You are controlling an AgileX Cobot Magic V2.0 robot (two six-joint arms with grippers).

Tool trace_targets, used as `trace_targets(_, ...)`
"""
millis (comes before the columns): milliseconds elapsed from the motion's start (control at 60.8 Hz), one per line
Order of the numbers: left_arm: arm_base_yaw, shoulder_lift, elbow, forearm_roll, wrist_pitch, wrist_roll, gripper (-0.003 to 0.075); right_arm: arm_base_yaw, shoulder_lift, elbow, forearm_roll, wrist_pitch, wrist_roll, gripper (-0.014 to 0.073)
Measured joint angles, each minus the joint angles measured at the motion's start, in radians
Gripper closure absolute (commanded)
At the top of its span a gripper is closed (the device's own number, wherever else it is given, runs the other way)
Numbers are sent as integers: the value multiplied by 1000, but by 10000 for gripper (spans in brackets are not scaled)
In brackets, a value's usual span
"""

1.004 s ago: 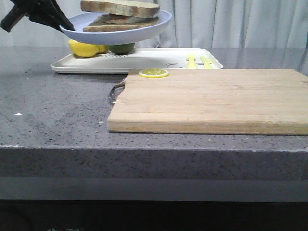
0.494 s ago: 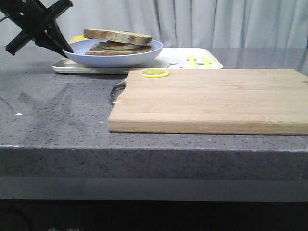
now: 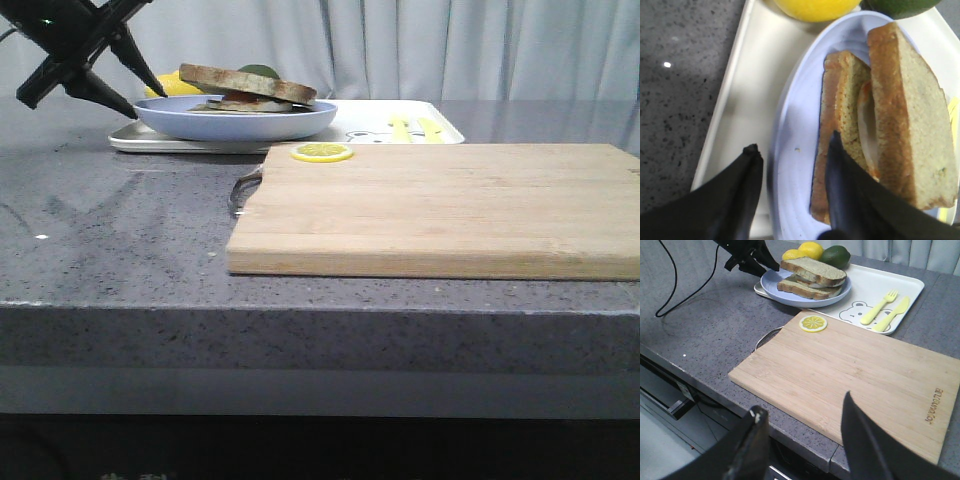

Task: Place bread and move sandwich to tray
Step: 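Carry the plate with the left gripper and lower it onto the white tray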

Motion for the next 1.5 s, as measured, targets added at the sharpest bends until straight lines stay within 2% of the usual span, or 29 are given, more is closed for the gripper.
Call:
trace_targets(395,-10,-222,0,199,17,41,493,0,0,0,0,0,0,233)
trace_targets(593,-97,-376,71,372,17,43,526,0,0,0,0,0,0,233)
trace_targets(757,-202,-504,228,462,-49,45,535,0,0,0,0,0,0,233)
trace_targets(1169,-431,-877,764,697,-297,45,535,0,0,0,0,0,0,233)
trace_targets(1300,-472,-1012,911,714,-335,45,535,0,0,0,0,0,0,233)
trace_targets(1498,-479,-1267,1102,738,-352,45,535,0,0,0,0,0,0,233)
